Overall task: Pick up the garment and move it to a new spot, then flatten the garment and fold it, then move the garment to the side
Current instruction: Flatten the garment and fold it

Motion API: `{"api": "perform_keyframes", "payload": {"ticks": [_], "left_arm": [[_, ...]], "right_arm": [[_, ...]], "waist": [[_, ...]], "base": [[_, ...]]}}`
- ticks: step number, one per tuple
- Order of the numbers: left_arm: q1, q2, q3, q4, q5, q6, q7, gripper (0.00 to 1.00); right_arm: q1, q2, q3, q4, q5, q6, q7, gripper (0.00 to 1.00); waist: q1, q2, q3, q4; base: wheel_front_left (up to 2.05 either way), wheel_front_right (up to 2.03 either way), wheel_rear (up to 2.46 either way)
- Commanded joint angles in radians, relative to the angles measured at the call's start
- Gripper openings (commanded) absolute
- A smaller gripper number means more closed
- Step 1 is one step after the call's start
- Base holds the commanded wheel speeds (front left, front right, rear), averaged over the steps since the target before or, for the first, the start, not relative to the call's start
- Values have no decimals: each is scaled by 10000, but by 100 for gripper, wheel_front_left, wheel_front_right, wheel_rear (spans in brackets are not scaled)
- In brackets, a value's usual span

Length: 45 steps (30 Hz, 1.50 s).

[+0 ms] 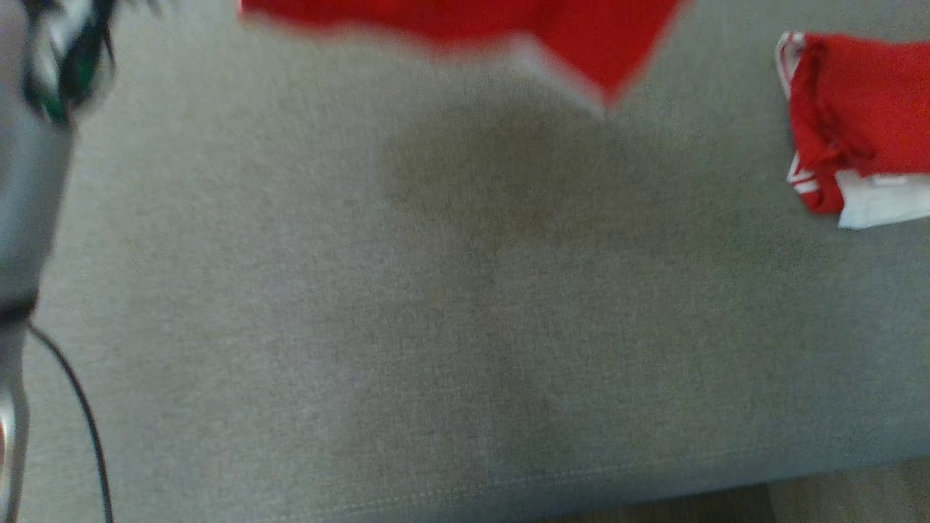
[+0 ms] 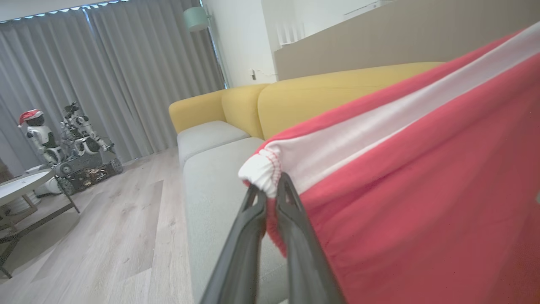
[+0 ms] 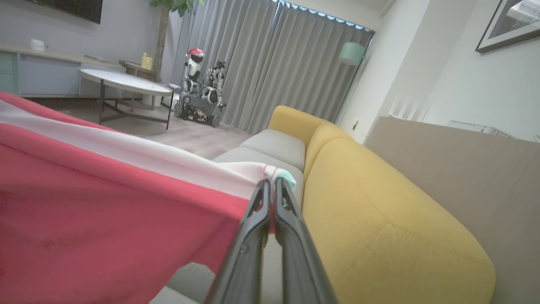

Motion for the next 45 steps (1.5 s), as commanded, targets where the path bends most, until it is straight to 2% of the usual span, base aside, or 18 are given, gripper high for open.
{"api": "perform_keyframes", "payload": {"ticks": [1, 3, 6, 11, 12, 13, 17, 22, 27, 31, 39, 45], "left_arm": [[-1382, 264, 604, 631, 305, 116, -511, 0], [-2024, 57, 578, 1545, 537, 208, -1044, 0], [-2592, -213, 429, 2614, 733, 121, -1767, 0], [-2435, -527, -2, 4003, 937, -144, -2718, 0], [-2435, -527, -2, 4003, 937, -144, -2718, 0], [-2059, -632, -326, 4452, 1109, -245, -2933, 0], [-1312, -840, -760, 4984, 1268, -383, -3201, 0], [7, -1180, -1149, 5530, 1207, -576, -3470, 0], [1294, -1440, -1513, 5681, 1201, -687, -3575, 0], [2154, -1586, -1758, 5661, 1205, -714, -3598, 0], [3517, -1806, -2051, 5498, 1085, -726, -3613, 0], [4424, -1903, -2228, 5249, 735, -973, -3515, 0]], "right_arm": [[-976, 279, -168, 758, -381, -9, -961, 0], [-1562, 659, -274, 1799, -599, -9, -1841, 0], [-1935, 1183, -321, 3153, -617, -9, -2663, 0], [-1631, 1634, 48, 5034, -901, -9, -3525, 0], [-1631, 1634, 48, 5034, -901, -9, -3525, 0], [-1293, 1879, 226, 5752, -934, -9, -3737, 0], [-724, 2112, 666, 6708, -834, -9, -3898, 0], [204, 2180, 1736, 7831, -243, -9, -3676, 0], [1083, 1773, 3004, 8174, 592, -9, -3229, 0], [1673, 1179, 3990, 8044, 1259, -9, -2939, 0], [2672, 41, 5578, 7280, 2815, -9, -2190, 0], [3327, -806, 6563, 6476, 3990, -9, -1458, 0]], "waist": [[-2, 0, 939, -80], [-2, 0, 1134, -19], [-2, 0, 1409, 60], [-2, 0, 1665, 146], [-2, 0, 1665, 146], [-2, 0, 1678, 180], [-2, 0, 1584, 268], [-2, 0, 1205, 392], [-2, 0, 623, 507], [-2, 0, 130, 584], [-2, 0, -755, 630], [-2, 0, -1505, 571]], "base": [[0, 0, 0], [0, 0, 0], [0, 0, 0], [0, 0, 0], [0, 0, 0], [0, 0, 0], [0, 0, 0], [0, 0, 0], [0, 0, 0], [0, 0, 0], [0, 0, 0], [0, 0, 0]]}}
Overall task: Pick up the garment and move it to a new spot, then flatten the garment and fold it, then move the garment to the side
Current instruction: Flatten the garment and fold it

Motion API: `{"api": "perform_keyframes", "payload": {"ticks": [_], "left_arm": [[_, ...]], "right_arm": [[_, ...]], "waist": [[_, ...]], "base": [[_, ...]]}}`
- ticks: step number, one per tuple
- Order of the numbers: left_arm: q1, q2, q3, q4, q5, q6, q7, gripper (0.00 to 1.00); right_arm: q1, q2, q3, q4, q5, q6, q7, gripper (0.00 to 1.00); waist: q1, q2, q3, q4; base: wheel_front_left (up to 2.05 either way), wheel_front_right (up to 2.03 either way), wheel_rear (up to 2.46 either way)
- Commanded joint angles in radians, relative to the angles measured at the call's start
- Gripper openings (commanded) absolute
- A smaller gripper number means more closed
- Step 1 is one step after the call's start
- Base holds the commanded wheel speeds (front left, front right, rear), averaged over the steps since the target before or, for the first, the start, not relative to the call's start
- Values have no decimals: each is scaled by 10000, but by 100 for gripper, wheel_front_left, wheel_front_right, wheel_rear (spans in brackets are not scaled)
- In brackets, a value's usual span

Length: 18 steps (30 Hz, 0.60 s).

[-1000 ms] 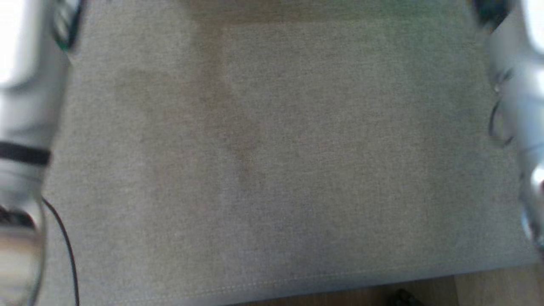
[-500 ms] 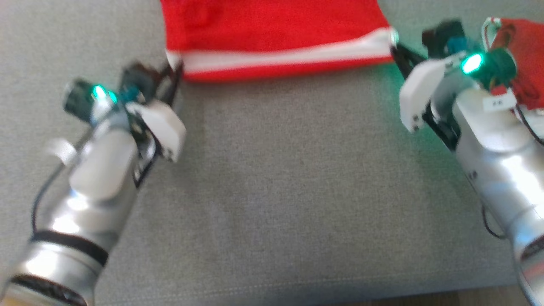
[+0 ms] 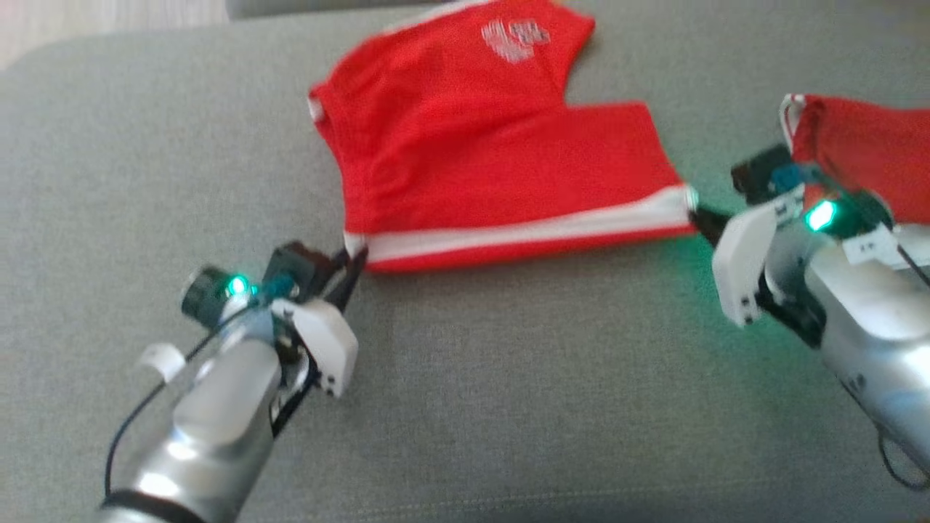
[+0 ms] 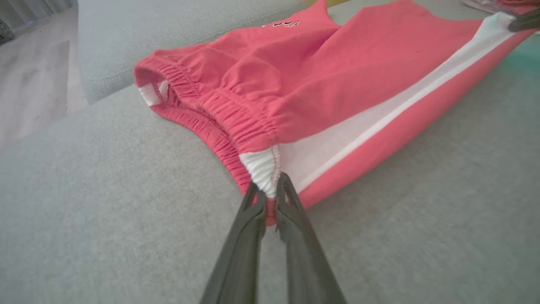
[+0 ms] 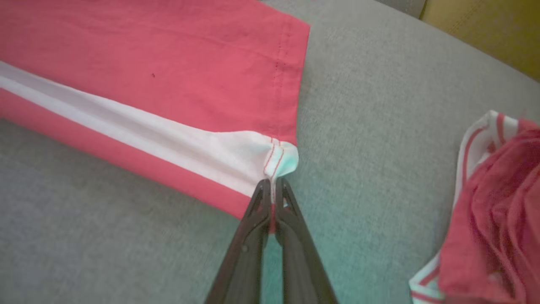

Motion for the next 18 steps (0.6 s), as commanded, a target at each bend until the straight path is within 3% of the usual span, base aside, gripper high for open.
{"api": "perform_keyframes", "payload": {"ticks": [1, 9, 18], "left_arm": [[81, 277, 375, -293, -340, -95, 67, 0], [1261, 480, -24, -1539, -1362, -429, 1299, 0], [2659, 1415, -612, -4015, -2484, -483, 3019, 0]], "right_arm": [[409, -585, 292, -417, 487, -9, 291, 0], [1351, -2275, 1348, -2135, 2531, -9, 2035, 0], [2229, -3868, 1597, -3740, 4397, -9, 4028, 0]], "waist": [[1, 0, -445, -58], [1, 0, -1387, -119], [1, 0, -2051, -120]], "base": [[0, 0, 0], [0, 0, 0], [0, 0, 0]]}}
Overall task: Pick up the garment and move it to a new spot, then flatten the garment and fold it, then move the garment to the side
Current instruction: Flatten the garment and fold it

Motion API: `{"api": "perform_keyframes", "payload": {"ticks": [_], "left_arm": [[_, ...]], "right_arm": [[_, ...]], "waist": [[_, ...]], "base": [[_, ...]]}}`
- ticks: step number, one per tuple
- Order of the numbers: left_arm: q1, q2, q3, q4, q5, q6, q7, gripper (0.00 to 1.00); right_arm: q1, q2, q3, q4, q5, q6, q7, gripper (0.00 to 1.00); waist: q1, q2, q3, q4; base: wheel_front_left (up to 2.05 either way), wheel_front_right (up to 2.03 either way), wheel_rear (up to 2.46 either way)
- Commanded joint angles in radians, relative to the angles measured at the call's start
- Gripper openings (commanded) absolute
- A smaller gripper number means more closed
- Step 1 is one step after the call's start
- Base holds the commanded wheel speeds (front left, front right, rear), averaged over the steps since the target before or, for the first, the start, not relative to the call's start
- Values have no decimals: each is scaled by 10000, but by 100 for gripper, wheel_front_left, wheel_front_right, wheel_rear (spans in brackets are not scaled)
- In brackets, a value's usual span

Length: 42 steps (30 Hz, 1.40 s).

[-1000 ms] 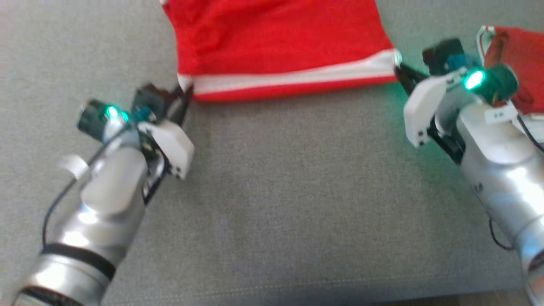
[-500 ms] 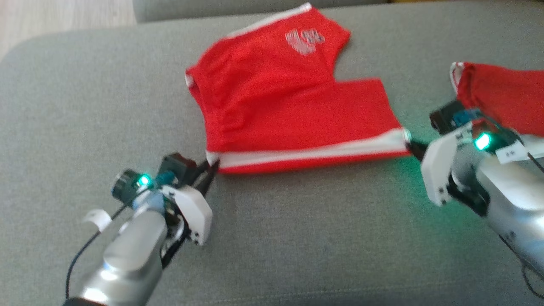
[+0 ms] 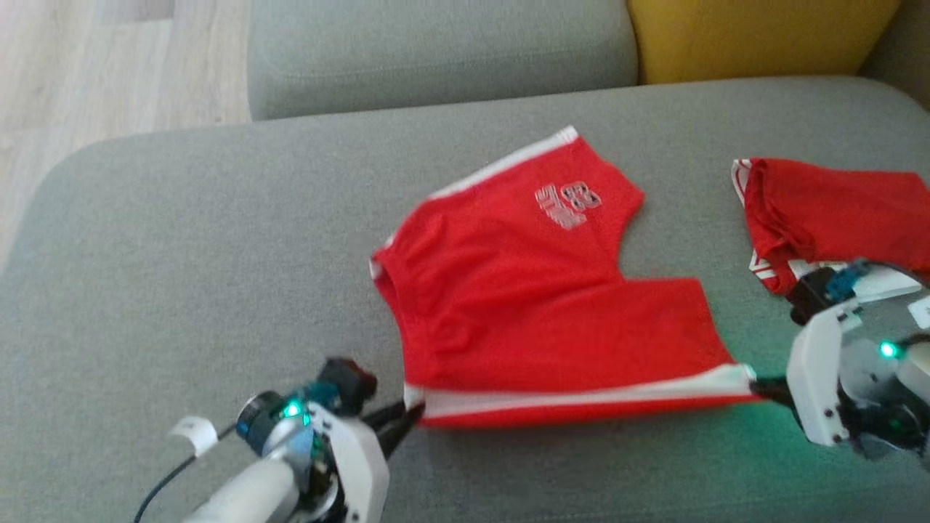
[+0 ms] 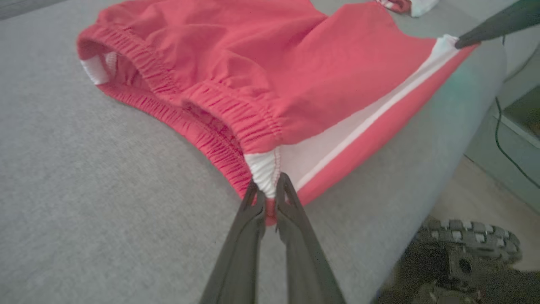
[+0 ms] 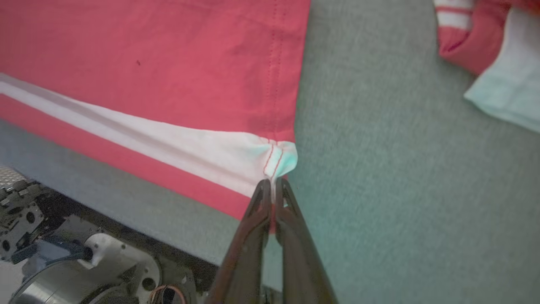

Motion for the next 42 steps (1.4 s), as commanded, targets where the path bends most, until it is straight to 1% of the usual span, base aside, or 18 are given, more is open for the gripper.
{"api": "perform_keyframes", "payload": {"ticks": [1, 3, 6, 8, 12, 15, 19, 22, 24, 31, 36, 39, 42], "left_arm": [[-343, 618, 285, -468, 133, 24, 142, 0], [-87, 935, 121, -1095, 107, 23, 527, 0], [357, 1122, 207, -2022, -543, 23, 1089, 0], [568, 1239, 352, -2577, -937, 69, 1341, 0], [498, 1619, 518, -3298, -860, 259, 1473, 0], [272, 1540, 714, -3673, -993, 356, 1476, 0], [-338, 1422, 891, -3937, -806, 451, 1390, 0], [-903, 1238, 987, -3900, -645, 448, 1257, 0], [-1489, 1015, 1063, -3741, -562, 404, 1124, 0], [-2900, 530, 1025, -2751, -303, 231, 699, 0], [-3834, 108, 863, -1887, -206, 133, 378, 0], [-4272, -155, 686, -1374, -166, 93, 205, 0], [-4505, -313, 571, -1052, -154, 75, 84, 0]], "right_arm": [[130, -625, -189, -159, 171, -9, 163, 0], [315, -935, -282, -491, 488, -9, 522, 0], [534, -1345, -458, -979, 858, -9, 1013, 0], [604, -1495, -746, -1173, 1153, -9, 1173, 0], [371, -1565, -1290, -1429, 1284, -9, 1381, 0], [25, -1509, -1688, -1514, 1238, -9, 1555, 0], [-668, -1340, -2317, -1416, 1046, -9, 1739, 0], [-1320, -1176, -2777, -1245, 710, -9, 1856, 0], [-2040, -998, -3158, -1214, 262, -9, 1908, 0], [-3443, -475, -3603, -729, -873, -9, 2129, 0], [-4273, -308, -3342, -609, -1876, -9, 2119, 0], [-4711, -253, -3068, -503, -2450, -9, 1898, 0], [-4965, -233, -2872, -424, -2742, -9, 1642, 0]], "waist": [[1, -1, -92, 24], [1, -1, -132, 63], [1, -1, -170, 120], [1, -1, -149, 154], [1, -1, 64, 245], [1, -1, 362, 376], [1, -1, 921, 602], [1, -1, 1418, 832], [1, -1, 1997, 1034], [1, -1, 3068, 1490], [1, -1, 3735, 1780], [1, -1, 4047, 1942], [1, -1, 4230, 2046]], "base": [[0, 0, 0], [0, 0, 0], [0, 0, 0], [0, 0, 0], [0, 0, 0], [0, 0, 0], [0, 0, 0], [0, 0, 0], [0, 0, 0], [0, 0, 0], [0, 0, 0], [0, 0, 0], [0, 0, 0]]}}
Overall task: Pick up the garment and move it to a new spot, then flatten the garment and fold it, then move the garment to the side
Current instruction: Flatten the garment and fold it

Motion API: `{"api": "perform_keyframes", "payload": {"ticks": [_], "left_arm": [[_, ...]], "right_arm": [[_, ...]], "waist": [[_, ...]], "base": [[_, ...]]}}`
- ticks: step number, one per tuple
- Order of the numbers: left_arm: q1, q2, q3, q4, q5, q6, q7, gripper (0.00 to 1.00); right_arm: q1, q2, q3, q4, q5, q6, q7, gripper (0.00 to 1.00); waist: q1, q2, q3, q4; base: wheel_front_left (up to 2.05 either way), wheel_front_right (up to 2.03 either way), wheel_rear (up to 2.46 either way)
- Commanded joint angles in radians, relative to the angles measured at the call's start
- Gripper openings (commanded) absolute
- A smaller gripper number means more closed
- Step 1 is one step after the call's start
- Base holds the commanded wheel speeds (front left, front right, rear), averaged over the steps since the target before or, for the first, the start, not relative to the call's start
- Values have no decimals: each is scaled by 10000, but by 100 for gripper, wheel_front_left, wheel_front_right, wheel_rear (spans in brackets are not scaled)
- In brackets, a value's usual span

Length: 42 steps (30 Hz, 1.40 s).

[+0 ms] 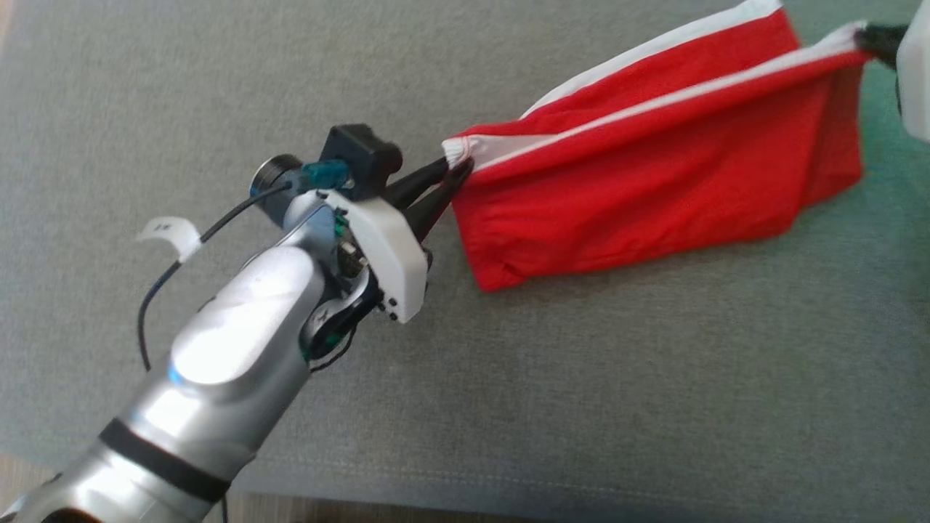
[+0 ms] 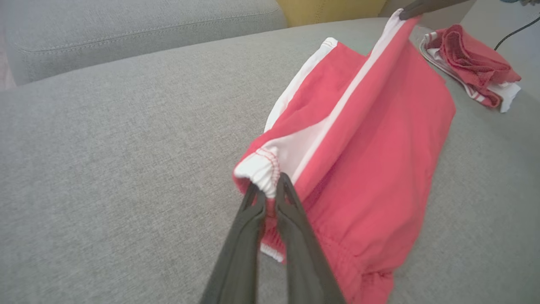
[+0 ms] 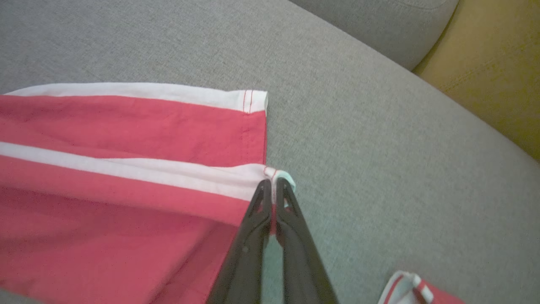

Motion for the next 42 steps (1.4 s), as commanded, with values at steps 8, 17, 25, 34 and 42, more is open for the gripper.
{"api": "perform_keyframes", "payload": {"ticks": [8, 17, 25, 34, 42], "left_arm": [[-945, -276, 37, 742, -25, -49, -655, 0], [-1254, -618, 22, 1420, -27, -11, -1437, 0], [-1442, -795, 34, 1798, 6, 57, -1860, 2], [-1429, -765, -32, 2185, 75, 236, -2037, 100], [-942, -501, 198, 2404, 80, 829, -2619, 100]], "right_arm": [[-927, -180, 1110, 252, -1024, -9, -1313, 0], [-1540, 24, 1984, 1252, -975, -9, -2467, 0], [-1935, 282, 2483, 2104, -821, -9, -3535, 24], [-1876, 891, 2596, 3297, -412, -9, -4352, 100], [-911, 1796, 2066, 4066, 46, -9, -6568, 100]], "waist": [[-2, 0, 667, 520], [-2, 0, 858, 625], [-2, 0, 954, 588], [-2, 0, 697, 311], [-2, 0, -477, -190]], "base": [[0, 0, 0], [0, 0, 0], [0, 0, 0], [0, 0, 0], [0, 0, 0]]}}
